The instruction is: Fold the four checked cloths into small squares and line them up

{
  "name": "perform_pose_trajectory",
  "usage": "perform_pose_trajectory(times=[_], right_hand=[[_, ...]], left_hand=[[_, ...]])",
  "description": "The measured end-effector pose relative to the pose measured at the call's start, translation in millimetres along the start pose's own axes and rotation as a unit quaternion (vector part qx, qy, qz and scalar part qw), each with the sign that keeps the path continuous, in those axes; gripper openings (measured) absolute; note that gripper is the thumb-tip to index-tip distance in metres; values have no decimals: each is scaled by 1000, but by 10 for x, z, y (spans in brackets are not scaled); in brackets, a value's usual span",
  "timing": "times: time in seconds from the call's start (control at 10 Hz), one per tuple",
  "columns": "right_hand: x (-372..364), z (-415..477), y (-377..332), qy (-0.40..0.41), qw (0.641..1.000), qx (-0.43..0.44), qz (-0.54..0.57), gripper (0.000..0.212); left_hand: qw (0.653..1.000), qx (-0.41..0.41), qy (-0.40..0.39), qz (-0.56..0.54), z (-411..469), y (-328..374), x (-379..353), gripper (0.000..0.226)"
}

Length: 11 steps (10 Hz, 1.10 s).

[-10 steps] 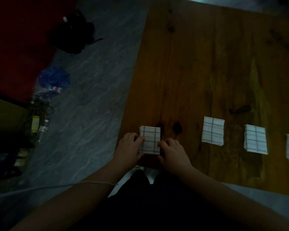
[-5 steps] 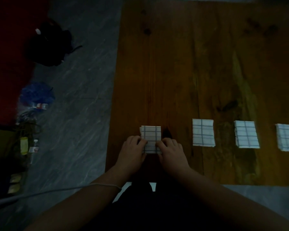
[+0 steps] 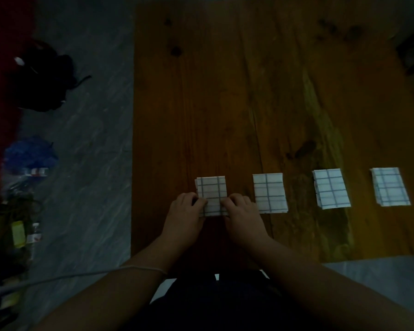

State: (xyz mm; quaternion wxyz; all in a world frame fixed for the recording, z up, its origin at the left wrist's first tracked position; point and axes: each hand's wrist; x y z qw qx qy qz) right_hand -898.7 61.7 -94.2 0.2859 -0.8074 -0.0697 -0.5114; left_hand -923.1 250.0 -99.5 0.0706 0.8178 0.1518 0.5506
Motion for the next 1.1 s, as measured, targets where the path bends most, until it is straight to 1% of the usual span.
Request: perform_pose_trajectory(times=[0.5,0.7,0.9,1.0,1.1], right_hand=[[3,29,-50,-10,1000,5,-9,43],[37,-46,-81,-7,1000,1,-6,48],[144,-249,-111,51,998,-31,16,42],[276,-474,-167,73,996,-38,21,43],[352,-721,-155,97,995,-33,14,45]], left_hand=[[1000,20,4,-9,-10,-59,-4,44],[1000,17,-10,-11,-39,-80,0,51],[999,22,-15,-40,-122,-39,77,55],[999,27,-22,-42,-238,4,143,56],[999,34,-10,-34,-357,114,209,56]])
Point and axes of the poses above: each hand's wrist, its own z-axis towards the middle knuckle, its own x-axis out of the back of the hand, y = z × x, and after that the axes turned 12 degrees about x, right-handed
